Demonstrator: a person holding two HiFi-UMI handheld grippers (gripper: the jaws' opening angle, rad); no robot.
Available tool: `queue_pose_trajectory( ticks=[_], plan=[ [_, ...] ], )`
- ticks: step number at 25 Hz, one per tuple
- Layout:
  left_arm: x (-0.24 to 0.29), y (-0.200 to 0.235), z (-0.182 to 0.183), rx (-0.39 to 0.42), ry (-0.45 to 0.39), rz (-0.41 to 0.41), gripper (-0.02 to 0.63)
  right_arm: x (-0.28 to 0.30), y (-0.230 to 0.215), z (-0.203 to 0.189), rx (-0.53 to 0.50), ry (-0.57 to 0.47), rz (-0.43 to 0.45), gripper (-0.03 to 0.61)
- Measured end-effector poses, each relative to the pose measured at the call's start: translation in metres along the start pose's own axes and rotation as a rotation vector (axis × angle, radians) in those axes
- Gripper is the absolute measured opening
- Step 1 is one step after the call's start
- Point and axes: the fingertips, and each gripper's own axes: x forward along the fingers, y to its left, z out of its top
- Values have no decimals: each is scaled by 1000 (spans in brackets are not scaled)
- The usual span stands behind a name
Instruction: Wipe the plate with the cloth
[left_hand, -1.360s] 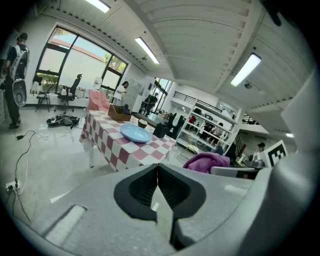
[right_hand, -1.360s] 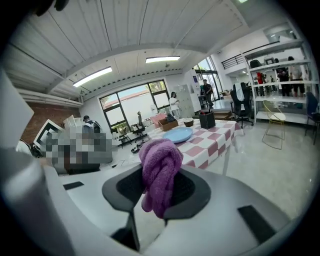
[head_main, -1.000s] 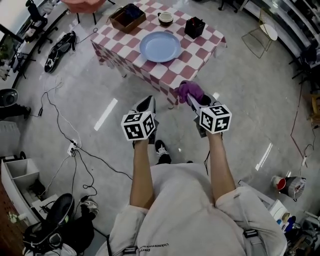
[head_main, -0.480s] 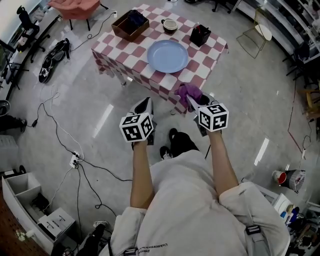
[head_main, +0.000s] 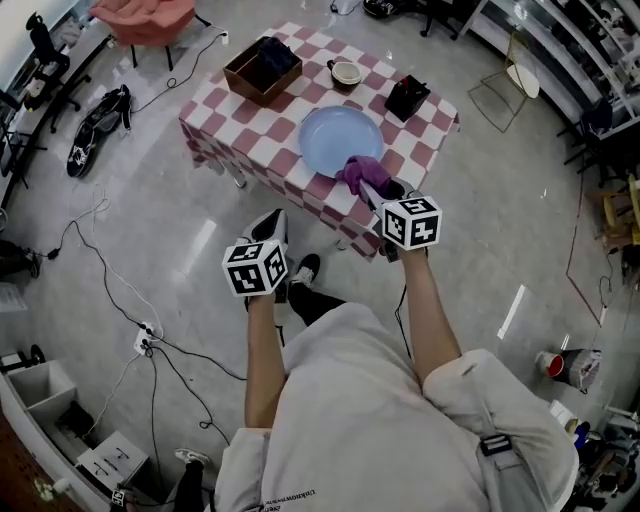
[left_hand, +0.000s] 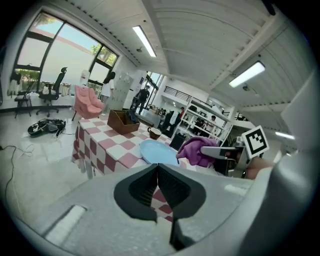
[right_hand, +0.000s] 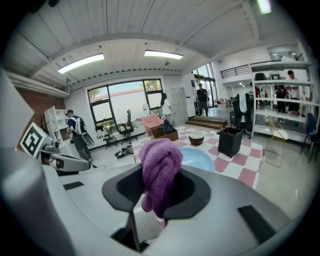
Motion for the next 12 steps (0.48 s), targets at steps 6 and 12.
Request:
queue_pose_trajectory(
  ticks=[6,12],
  plan=[
    [36,26,27,38,71,-42,11,48,-11,13,64,8,-17,121],
    [93,20,43,74,120,-127,11,73,-34,21,75,18,-49,121]
  ],
)
